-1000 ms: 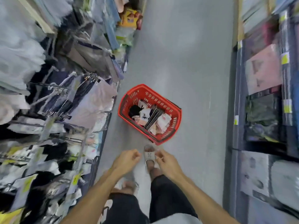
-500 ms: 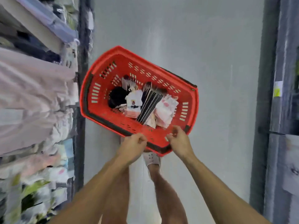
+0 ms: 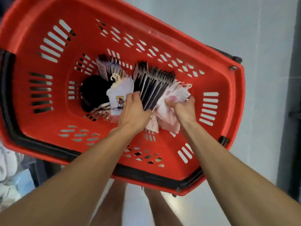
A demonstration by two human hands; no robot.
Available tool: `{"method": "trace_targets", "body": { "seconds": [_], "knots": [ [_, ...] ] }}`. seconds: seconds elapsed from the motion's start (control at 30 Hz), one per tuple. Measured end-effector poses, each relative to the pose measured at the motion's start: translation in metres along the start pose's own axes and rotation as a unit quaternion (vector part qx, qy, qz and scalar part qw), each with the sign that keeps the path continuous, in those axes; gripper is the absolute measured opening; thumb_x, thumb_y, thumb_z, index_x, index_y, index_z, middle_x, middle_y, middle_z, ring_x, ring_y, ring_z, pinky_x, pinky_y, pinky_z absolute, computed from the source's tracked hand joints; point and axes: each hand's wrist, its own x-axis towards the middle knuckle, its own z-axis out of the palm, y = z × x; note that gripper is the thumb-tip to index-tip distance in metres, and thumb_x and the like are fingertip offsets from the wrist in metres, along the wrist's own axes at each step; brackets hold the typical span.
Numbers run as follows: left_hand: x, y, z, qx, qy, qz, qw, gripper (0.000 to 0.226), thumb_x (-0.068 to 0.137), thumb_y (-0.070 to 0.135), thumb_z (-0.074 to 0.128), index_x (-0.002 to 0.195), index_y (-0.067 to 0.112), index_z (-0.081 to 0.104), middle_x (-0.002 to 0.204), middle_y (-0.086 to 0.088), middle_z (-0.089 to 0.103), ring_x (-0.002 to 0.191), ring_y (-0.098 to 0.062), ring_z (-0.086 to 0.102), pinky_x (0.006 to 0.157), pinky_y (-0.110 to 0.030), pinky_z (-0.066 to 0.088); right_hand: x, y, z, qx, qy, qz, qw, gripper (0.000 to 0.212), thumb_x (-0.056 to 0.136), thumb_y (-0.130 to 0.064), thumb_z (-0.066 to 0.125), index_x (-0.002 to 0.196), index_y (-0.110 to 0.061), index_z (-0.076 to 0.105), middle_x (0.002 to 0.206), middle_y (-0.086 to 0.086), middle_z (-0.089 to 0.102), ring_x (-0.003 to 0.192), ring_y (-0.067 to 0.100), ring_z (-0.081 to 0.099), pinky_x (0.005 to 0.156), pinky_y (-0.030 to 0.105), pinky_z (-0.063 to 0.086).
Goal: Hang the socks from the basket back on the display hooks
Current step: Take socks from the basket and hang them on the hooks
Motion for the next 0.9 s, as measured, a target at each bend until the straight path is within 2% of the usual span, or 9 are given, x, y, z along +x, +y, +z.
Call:
{"method": "trace_targets", "body": {
  "seconds": [0.1, 0.17, 0.33, 0.47, 0.53, 0.6, 0.67, 0.8, 0.9],
  "knots": [
    [0.003, -0.01, 0.001, -0.007, 0.016, 0.015, 1.0, 0.067, 0.094, 0.023, 0.058, 0.152, 0.012, 0.028, 0.154, -0.007, 0.032, 0.142, -0.024, 0.034, 0.112, -0.037, 0.033, 0.001, 0.011, -0.005, 0.046, -0.068, 0.037, 0.996, 0.05, 0.077, -0.008, 0.082, 0.122, -0.012, 0.059, 0.117, 0.002, 0.072, 0.107, 0.019, 0.068, 0.08, 0.029, 0.057],
    [0.002, -0.012, 0.0, -0.014, 0.018, 0.02, 1.0, 0.065, 0.093, 0.022, 0.057, 0.152, 0.012, 0.031, 0.153, -0.007, 0.034, 0.141, -0.024, 0.035, 0.112, -0.036, 0.032, -0.006, 0.018, -0.009, 0.099, -0.099, 0.061, 0.988, 0.043, 0.078, -0.004, 0.08, 0.117, -0.012, 0.064, 0.109, 0.002, 0.075, 0.101, 0.02, 0.071, 0.067, 0.024, 0.057],
    [-0.004, -0.015, -0.001, -0.018, -0.004, 0.027, 0.999, 0.064, 0.094, 0.023, 0.056, 0.152, 0.017, 0.031, 0.153, -0.006, 0.035, 0.136, -0.025, 0.042, 0.108, -0.038, 0.036, -0.028, 0.024, -0.009, 0.146, -0.081, 0.04, 0.985, 0.058, 0.075, 0.011, 0.074, 0.121, -0.018, 0.055, 0.111, 0.006, 0.074, 0.098, 0.023, 0.073, 0.077, 0.038, 0.059],
    [-0.01, -0.021, -0.006, -0.015, -0.03, 0.024, 0.999, 0.074, 0.088, 0.026, 0.065, 0.152, 0.022, 0.028, 0.143, -0.005, 0.042, 0.123, -0.025, 0.051, 0.097, -0.041, 0.046, -0.057, 0.018, -0.007, 0.079, -0.09, -0.035, 0.992, 0.059, 0.072, 0.021, 0.069, 0.116, -0.012, 0.048, 0.101, 0.003, 0.07, 0.083, 0.015, 0.074, 0.059, 0.029, 0.06],
    [-0.015, -0.025, -0.009, -0.019, -0.092, 0.05, 0.994, 0.089, 0.081, 0.021, 0.075, 0.153, 0.023, 0.022, 0.147, -0.005, 0.037, 0.128, -0.024, 0.048, 0.103, -0.045, 0.046, -0.075, 0.018, -0.005, 0.042, -0.12, -0.065, 0.99, 0.062, 0.07, 0.023, 0.069, 0.115, -0.014, 0.05, 0.101, -0.002, 0.068, 0.087, 0.015, 0.071, 0.066, 0.026, 0.059],
    [-0.021, -0.027, -0.012, -0.037, -0.181, 0.076, 0.98, 0.103, 0.073, 0.013, 0.081, 0.153, 0.019, 0.016, 0.145, -0.007, 0.033, 0.13, -0.023, 0.045, 0.107, -0.044, 0.045, -0.095, 0.022, -0.005, 0.008, -0.164, -0.094, 0.982, 0.055, 0.071, 0.016, 0.076, 0.115, -0.012, 0.057, 0.104, -0.002, 0.072, 0.093, 0.01, 0.07, 0.076, 0.022, 0.057],
    [-0.027, -0.032, -0.02, -0.052, -0.243, 0.102, 0.963, 0.103, 0.067, 0.012, 0.084, 0.148, 0.018, 0.021, 0.14, -0.007, 0.034, 0.129, -0.022, 0.045, 0.107, -0.041, 0.046, -0.115, 0.026, -0.008, -0.005, -0.2, -0.099, 0.975, 0.05, 0.075, 0.006, 0.079, 0.116, -0.018, 0.061, 0.106, -0.005, 0.074, 0.097, 0.007, 0.071, 0.081, 0.023, 0.056],
    [-0.054, -0.032, -0.041, -0.076, -0.255, 0.142, 0.953, 0.074, 0.068, 0.033, 0.075, 0.135, 0.039, 0.044, 0.133, 0.017, 0.043, 0.126, 0.0, 0.046, 0.108, -0.031, 0.044, -0.144, 0.028, -0.02, 0.048, -0.209, -0.13, 0.968, 0.046, 0.085, -0.011, 0.076, 0.121, -0.034, 0.06, 0.114, -0.02, 0.071, 0.106, -0.002, 0.067, 0.081, 0.011, 0.052],
    [-0.065, -0.026, -0.045, -0.145, -0.273, 0.136, 0.941, 0.062, 0.078, 0.019, 0.069, 0.136, 0.031, 0.049, 0.132, 0.011, 0.058, 0.124, -0.005, 0.054, 0.105, -0.037, 0.048, -0.156, 0.02, -0.019, 0.072, -0.186, -0.159, 0.967, 0.042, 0.085, -0.026, 0.073, 0.123, -0.038, 0.059, 0.117, -0.025, 0.069, 0.108, -0.006, 0.064, 0.081, 0.005, 0.048]
  ]
}}
